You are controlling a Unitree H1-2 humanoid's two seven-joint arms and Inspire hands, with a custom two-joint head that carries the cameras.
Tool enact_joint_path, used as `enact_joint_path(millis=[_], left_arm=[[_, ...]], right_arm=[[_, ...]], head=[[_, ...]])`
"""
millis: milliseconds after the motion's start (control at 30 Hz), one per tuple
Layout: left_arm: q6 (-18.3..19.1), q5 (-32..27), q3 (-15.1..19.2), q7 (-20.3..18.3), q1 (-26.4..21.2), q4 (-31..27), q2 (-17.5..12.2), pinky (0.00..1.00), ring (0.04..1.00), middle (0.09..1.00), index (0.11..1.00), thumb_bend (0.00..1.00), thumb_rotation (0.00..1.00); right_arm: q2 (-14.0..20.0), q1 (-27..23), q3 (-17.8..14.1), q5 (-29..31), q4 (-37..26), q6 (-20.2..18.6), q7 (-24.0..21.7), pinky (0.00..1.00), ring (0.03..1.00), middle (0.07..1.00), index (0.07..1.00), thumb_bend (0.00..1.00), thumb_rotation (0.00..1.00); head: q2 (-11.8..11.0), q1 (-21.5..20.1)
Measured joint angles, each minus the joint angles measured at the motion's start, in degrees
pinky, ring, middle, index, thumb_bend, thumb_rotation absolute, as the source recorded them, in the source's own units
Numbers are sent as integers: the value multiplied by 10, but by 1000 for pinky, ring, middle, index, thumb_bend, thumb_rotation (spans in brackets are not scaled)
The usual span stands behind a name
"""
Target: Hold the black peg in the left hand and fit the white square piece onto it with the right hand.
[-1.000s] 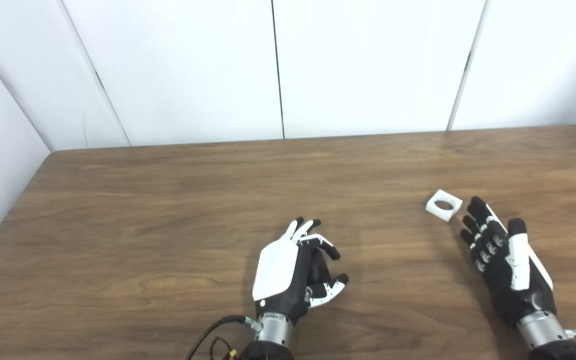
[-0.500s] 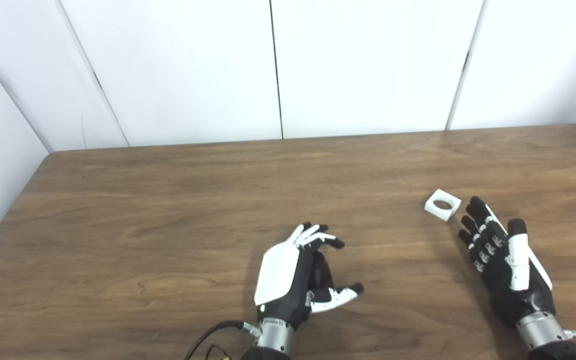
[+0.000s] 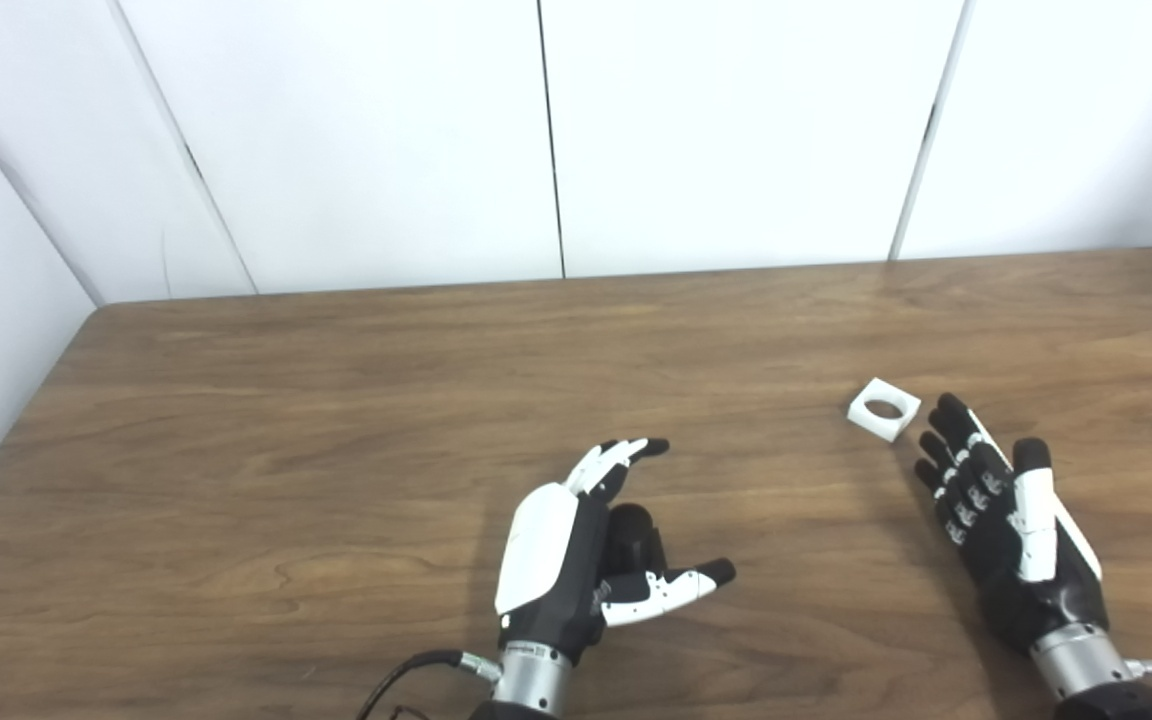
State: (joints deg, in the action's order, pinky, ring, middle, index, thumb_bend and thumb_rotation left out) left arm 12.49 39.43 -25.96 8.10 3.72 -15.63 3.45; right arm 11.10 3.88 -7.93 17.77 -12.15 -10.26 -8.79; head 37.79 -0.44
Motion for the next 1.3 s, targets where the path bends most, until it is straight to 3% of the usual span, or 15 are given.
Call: enact_joint_path(millis=[400, 633, 667, 767, 833, 1000, 1300], left_arm=[[23, 26, 52, -37, -1, -27, -11, 899, 942, 886, 810, 920, 293], [44, 54, 76, -67, -18, -39, -39, 819, 922, 871, 753, 925, 361], [44, 59, 77, -68, -19, -39, -44, 808, 908, 861, 742, 930, 392], [43, 95, 76, -72, -25, -38, -69, 954, 916, 861, 728, 937, 454], [43, 118, 72, -81, -29, -34, -83, 988, 932, 869, 721, 942, 477], [44, 154, 60, -108, -32, -26, -99, 1000, 988, 900, 696, 977, 518], [46, 191, 50, -173, -34, -25, -104, 1000, 1000, 935, 679, 994, 562]], right_arm=[[0, 1, -1, 4, 0, 0, 0, 1000, 1000, 1000, 979, 722, 1000], [0, 1, -1, 9, 0, 0, -2, 1000, 1000, 1000, 980, 735, 1000], [0, 1, -1, 9, 0, 0, -2, 1000, 1000, 1000, 984, 734, 1000], [2, 2, 0, 9, 0, 1, -2, 1000, 1000, 1000, 979, 735, 1000], [2, 2, 0, 9, 0, 1, -2, 1000, 1000, 1000, 975, 740, 1000], [2, 3, 0, 8, 0, 2, -2, 1000, 1000, 1000, 980, 750, 1000], [3, 3, 2, -5, 0, 6, -2, 1000, 1000, 1000, 979, 754, 1000]], head=[[2, 5], [4, 8], [4, 8], [4, 9], [4, 8], [6, 6], [7, 5]])
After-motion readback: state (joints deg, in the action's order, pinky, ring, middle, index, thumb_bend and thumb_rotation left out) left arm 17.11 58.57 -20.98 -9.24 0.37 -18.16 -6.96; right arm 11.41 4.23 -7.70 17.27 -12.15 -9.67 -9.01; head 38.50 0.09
